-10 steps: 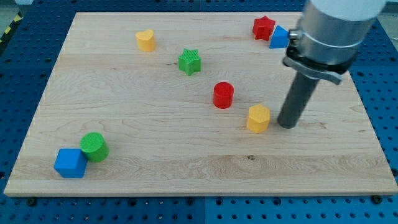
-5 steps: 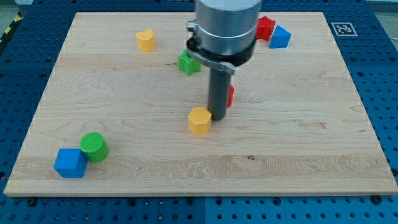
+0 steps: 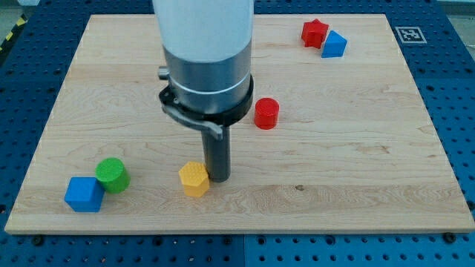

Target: Place the yellow hexagon right to the blue cube

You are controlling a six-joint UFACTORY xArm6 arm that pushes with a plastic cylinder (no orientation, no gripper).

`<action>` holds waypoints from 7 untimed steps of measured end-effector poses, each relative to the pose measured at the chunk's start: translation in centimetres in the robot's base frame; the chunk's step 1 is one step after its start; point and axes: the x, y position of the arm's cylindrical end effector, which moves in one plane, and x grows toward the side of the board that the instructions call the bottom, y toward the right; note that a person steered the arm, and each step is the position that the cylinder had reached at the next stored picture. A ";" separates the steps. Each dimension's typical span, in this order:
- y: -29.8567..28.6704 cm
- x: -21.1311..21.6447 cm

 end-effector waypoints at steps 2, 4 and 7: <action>-4.0 1.3; -5.8 3.1; -6.5 6.0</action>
